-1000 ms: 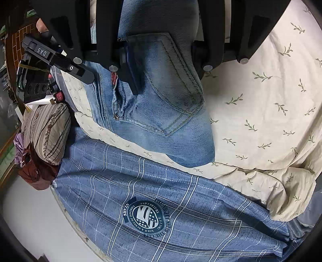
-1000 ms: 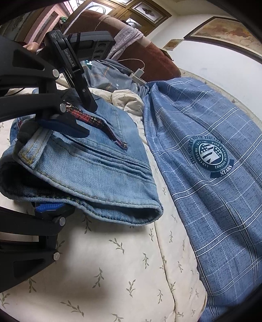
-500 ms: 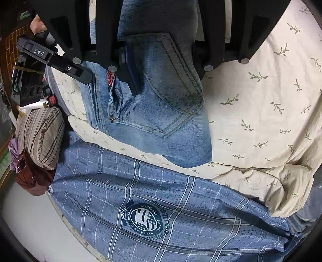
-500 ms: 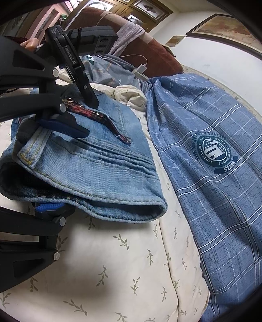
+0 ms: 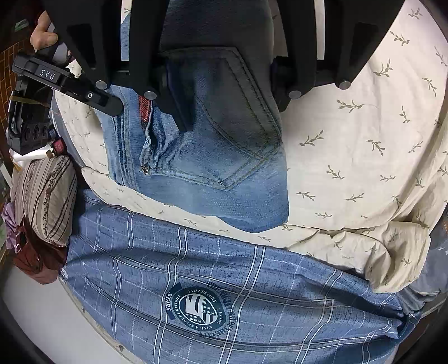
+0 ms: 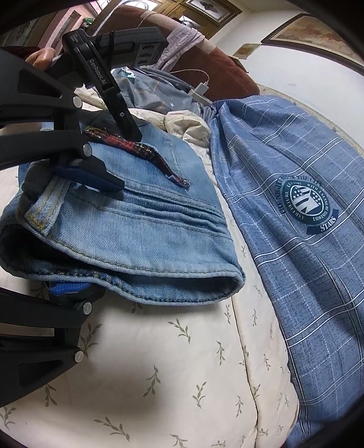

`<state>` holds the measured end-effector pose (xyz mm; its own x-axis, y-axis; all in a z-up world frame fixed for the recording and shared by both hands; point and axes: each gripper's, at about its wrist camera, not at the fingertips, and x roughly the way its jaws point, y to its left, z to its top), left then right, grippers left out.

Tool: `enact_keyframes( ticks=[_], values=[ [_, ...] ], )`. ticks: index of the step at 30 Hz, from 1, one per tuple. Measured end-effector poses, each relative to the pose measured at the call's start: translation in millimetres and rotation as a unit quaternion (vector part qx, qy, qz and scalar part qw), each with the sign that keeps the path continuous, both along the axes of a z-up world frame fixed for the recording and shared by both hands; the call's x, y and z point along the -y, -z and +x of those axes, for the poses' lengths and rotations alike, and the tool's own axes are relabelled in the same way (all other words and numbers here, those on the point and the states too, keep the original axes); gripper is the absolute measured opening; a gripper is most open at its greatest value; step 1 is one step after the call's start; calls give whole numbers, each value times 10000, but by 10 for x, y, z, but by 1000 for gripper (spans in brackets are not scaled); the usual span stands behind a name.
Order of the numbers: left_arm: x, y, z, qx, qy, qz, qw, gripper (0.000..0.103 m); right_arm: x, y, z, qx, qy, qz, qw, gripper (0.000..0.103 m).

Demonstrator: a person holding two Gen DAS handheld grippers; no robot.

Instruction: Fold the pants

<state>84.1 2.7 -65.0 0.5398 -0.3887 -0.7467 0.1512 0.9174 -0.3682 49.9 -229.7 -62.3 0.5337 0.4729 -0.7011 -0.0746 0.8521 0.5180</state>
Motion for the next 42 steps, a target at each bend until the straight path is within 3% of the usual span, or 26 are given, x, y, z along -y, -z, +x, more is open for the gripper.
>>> enact_keyframes(
  ticks=[19, 27, 42],
  values=[
    [55, 1, -20, 107, -82, 477, 9988, 60, 4, 61, -14, -93, 13, -40, 9999, 58],
    [48, 8, -25, 144, -234, 773, 9966, 77, 14, 81, -21, -105, 22, -31, 9999, 58],
    [-28, 68, 10, 14, -420, 692, 9967, 88, 26, 101, -29, -121, 40, -9, 9999, 61]
  ],
)
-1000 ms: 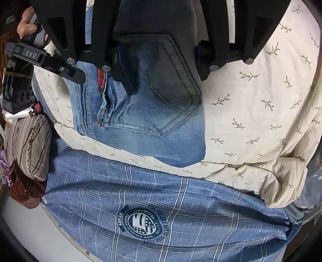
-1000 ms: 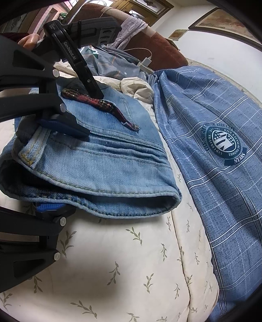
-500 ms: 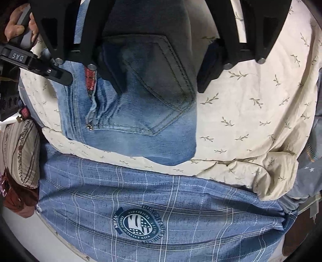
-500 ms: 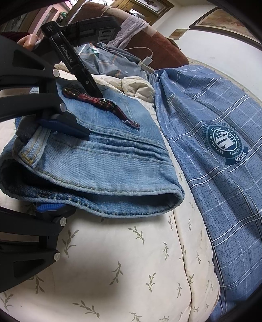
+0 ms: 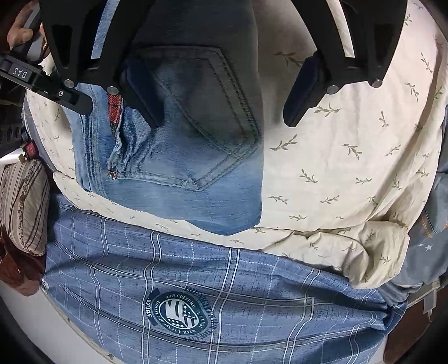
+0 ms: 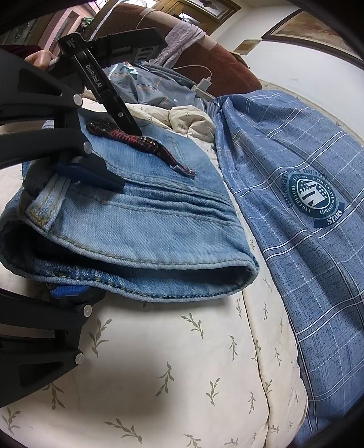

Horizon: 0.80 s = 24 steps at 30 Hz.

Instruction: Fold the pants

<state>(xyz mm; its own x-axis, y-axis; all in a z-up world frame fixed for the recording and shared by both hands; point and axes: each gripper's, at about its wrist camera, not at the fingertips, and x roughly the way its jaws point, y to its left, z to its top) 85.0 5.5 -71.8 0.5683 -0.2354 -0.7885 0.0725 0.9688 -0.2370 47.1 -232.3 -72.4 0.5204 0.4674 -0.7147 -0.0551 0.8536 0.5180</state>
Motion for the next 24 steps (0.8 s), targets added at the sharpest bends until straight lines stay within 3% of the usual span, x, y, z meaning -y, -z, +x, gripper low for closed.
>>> enact_keyframes(
  ticks=[14, 24],
  values=[
    [-48, 26, 18, -127, -157, -74, 9998, 98, 38, -3, -55, -1, -85, 42, 10000, 63],
    [-134, 109, 29, -311, -383, -463, 9977, 103, 65, 6, -53, -71, -75, 139, 9998, 65]
  ],
)
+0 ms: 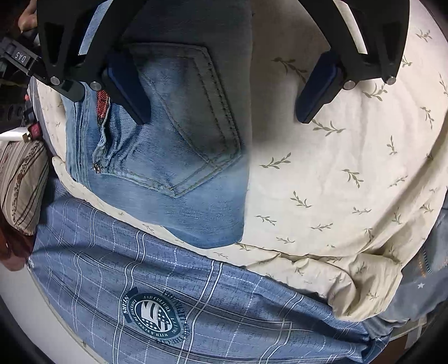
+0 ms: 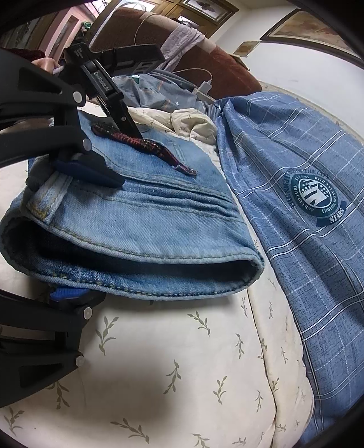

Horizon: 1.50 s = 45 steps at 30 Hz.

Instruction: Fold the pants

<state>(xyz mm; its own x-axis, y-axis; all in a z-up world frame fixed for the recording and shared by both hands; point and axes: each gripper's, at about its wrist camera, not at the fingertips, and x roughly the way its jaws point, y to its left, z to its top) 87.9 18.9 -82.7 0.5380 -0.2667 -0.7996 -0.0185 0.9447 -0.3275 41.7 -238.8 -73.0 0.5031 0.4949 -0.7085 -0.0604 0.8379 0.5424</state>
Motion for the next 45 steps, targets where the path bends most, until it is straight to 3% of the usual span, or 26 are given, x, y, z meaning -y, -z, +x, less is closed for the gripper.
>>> enact_keyframes(
  ticks=[25, 33, 45],
  values=[
    [-188, -35, -145, -333, 210, -598, 9974, 103, 100, -5, -54, -200, -21, 306, 9993, 65],
    [-169, -68, -199, -238, 578, -581, 9964, 94, 92, -30, -74, -209, -43, 151, 9997, 65],
    [-184, -11, -242, -214, 705, -545, 9958, 93, 35, -25, -89, -186, -127, 36, 9997, 65]
  ],
)
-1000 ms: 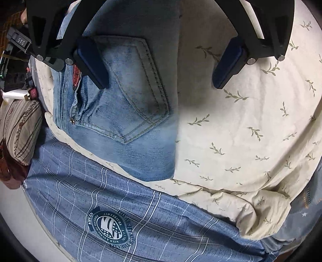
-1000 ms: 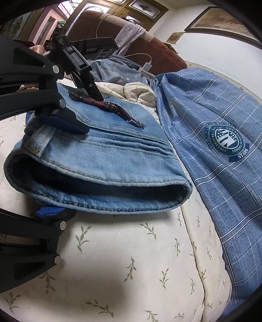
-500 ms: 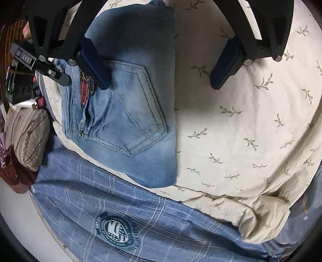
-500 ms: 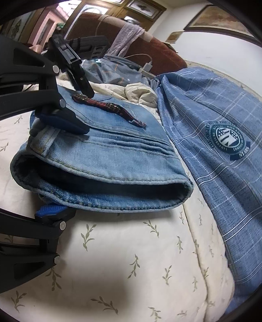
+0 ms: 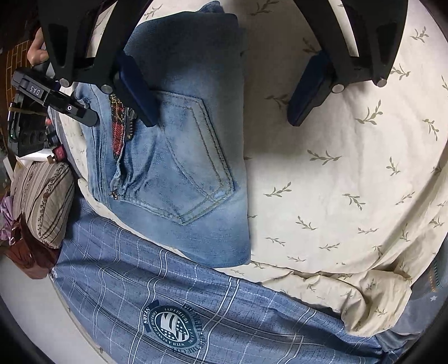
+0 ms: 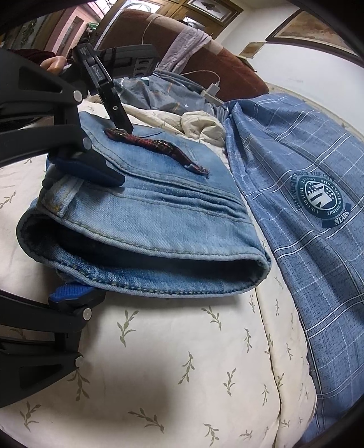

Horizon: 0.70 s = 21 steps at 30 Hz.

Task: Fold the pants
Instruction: 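Open the right gripper and release the folded jeans edge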

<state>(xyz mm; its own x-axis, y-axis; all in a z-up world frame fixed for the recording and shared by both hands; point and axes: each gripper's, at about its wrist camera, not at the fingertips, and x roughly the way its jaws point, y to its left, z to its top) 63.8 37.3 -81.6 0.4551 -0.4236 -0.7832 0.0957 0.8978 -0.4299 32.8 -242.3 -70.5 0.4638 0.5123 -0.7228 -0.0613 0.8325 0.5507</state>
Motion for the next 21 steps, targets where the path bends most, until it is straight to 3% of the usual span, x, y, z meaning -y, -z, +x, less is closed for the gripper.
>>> enact_keyframes(
  ticks=[7, 10, 16, 21],
  values=[
    [-95, -14, -86, -132, -86, -237, 9996, 93, 179, -23, -42, -162, 44, 498, 9986, 66],
    [-119, -54, -165, -70, -127, -277, 9995, 92, 188, -161, -132, 173, -13, 291, 9994, 66],
    [-33, -152, -327, 218, -75, 6, 9997, 92, 187, -444, -343, 1015, 45, -200, 9946, 66],
    [97, -146, -409, 233, 31, 220, 9995, 92, -21, -590, -492, 1574, -383, -440, 9858, 66]
  ],
)
